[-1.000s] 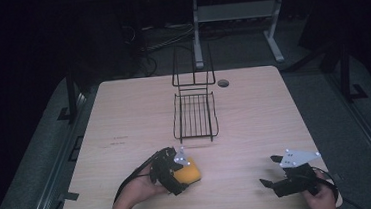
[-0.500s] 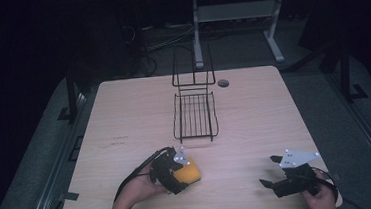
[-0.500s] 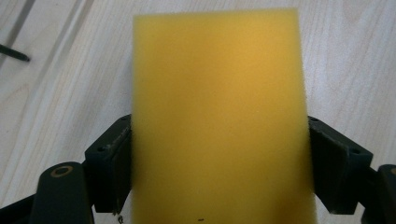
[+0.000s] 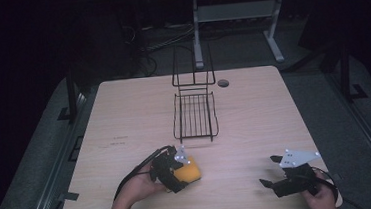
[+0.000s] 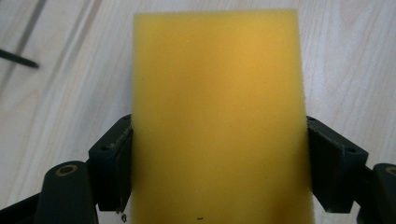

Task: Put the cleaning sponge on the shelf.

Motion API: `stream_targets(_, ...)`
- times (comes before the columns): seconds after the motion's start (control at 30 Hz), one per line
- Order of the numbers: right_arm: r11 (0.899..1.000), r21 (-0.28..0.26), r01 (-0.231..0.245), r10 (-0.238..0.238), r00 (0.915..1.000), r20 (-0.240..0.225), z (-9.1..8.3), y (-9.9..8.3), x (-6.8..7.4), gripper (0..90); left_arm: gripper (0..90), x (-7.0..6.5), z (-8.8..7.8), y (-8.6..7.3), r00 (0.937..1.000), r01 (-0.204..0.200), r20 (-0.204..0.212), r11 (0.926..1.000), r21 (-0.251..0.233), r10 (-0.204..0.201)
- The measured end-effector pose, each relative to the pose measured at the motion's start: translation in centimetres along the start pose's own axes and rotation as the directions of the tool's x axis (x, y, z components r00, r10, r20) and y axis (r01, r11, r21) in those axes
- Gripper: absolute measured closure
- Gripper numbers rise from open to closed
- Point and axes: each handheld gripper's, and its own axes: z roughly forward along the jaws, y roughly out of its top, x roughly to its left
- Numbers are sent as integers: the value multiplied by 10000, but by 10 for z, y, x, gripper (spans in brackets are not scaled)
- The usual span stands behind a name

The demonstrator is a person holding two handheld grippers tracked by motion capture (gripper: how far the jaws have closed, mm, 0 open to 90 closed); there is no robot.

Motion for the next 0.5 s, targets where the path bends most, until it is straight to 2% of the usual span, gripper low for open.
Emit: stream_targets(0.5, 10000, 20, 5, -5, 10000, -8, 1, 0, -1, 138, 217, 3, -5, 12, 9997, -232, 118, 9997, -12, 232)
